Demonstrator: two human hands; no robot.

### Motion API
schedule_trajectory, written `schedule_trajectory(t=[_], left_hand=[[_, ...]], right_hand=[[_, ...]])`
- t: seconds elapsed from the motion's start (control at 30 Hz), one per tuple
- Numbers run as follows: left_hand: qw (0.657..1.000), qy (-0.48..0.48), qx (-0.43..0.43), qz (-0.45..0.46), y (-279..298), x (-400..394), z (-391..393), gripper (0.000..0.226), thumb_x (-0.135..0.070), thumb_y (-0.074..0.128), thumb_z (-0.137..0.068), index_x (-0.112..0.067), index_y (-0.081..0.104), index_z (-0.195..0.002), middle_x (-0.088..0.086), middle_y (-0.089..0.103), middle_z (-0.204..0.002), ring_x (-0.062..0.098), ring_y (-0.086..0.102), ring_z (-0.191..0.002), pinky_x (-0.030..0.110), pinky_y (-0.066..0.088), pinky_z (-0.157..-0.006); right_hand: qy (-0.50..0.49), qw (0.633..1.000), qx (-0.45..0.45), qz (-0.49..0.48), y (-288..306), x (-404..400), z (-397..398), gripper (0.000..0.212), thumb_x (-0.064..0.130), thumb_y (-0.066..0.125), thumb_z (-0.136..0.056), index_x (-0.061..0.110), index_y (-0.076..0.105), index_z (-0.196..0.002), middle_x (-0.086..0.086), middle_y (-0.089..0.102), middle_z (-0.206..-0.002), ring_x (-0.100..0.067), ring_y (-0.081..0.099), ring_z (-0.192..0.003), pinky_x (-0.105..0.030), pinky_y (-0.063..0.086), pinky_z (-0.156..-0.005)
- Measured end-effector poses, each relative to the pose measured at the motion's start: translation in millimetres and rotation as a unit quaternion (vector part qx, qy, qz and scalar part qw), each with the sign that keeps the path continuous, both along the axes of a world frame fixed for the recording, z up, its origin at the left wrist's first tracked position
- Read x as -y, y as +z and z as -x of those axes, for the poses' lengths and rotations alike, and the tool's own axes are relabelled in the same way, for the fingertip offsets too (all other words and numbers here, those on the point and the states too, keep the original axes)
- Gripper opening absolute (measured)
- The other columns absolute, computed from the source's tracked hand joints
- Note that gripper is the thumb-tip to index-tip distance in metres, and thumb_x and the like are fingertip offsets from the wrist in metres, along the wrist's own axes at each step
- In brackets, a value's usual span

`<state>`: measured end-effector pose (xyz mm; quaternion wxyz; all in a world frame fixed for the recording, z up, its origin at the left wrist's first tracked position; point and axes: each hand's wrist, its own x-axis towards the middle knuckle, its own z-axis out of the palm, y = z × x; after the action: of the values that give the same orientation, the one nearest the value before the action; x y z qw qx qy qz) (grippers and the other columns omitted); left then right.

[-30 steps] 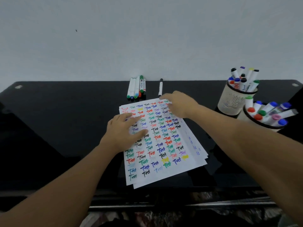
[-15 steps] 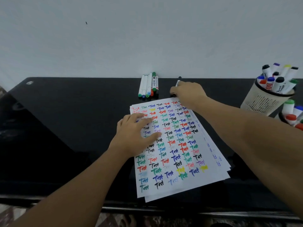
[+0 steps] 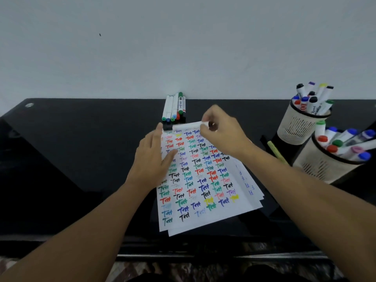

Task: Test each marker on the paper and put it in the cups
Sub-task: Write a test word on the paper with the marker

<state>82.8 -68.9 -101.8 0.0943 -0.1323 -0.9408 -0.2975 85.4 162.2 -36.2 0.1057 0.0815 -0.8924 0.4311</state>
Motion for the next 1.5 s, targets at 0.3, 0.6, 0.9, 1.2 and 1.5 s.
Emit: schedule_trajectory(t=[0.3,0.6,0.9,1.2,1.5], left_hand=[[0.988,-0.070,-0.116,0.069,-8.5,6.2,0.8,0.031,-0.030,0.056,-0.103,-0.018,0.064,-0.130,-0.002,0.068,-0.120,0.019,0.054,-0.110,0.031,0.036,-0.093],[0.974,-0.098,-0.194,0.063,-14.5,7.6,-0.8,0.028,-0.023,0.074,-0.092,-0.010,0.072,-0.117,0.003,0.074,-0.098,0.024,0.062,-0.092,0.039,0.047,-0.080],[0.966,-0.137,-0.213,0.053,-14.4,8.1,-1.5,0.014,-0.020,0.074,-0.093,-0.012,0.074,-0.104,-0.002,0.070,-0.083,0.019,0.055,-0.080,0.036,0.042,-0.073],[0.973,-0.114,-0.188,0.065,-13.2,8.7,-0.4,0.023,-0.028,0.069,-0.095,-0.011,0.073,-0.112,0.001,0.074,-0.095,0.021,0.059,-0.092,0.036,0.044,-0.080],[0.993,-0.056,-0.084,0.061,-16.3,8.9,3.6,0.055,-0.055,0.061,-0.093,-0.018,0.065,-0.134,-0.001,0.066,-0.121,0.018,0.050,-0.111,0.038,0.047,-0.095]], right_hand=[[0.074,0.988,0.079,-0.112,-22.0,-28.2,-22.0,0.015,0.029,0.067,-0.098,0.034,0.057,-0.108,0.008,0.066,-0.102,-0.016,0.065,-0.091,-0.045,0.057,-0.081],[0.151,0.905,0.028,-0.396,-21.3,33.7,-9.5,0.030,0.044,0.038,-0.111,0.029,0.054,-0.132,0.002,0.062,-0.109,-0.022,0.061,-0.101,-0.047,0.049,-0.094],[0.162,0.886,-0.008,-0.434,-22.2,28.3,-7.6,0.032,0.053,0.025,-0.111,0.034,0.051,-0.107,0.008,0.061,-0.081,-0.014,0.059,-0.074,-0.038,0.051,-0.066],[0.102,0.890,-0.003,-0.445,-19.7,22.7,-16.4,0.040,0.060,0.029,-0.108,0.040,0.044,-0.138,0.010,0.055,-0.072,-0.013,0.059,-0.069,-0.030,0.032,-0.052],[-0.061,0.960,0.152,0.228,-17.0,-19.5,-47.8,0.036,0.007,0.040,-0.104,0.018,0.073,-0.108,-0.012,0.073,-0.106,-0.024,0.074,-0.092,-0.038,0.061,-0.085]])
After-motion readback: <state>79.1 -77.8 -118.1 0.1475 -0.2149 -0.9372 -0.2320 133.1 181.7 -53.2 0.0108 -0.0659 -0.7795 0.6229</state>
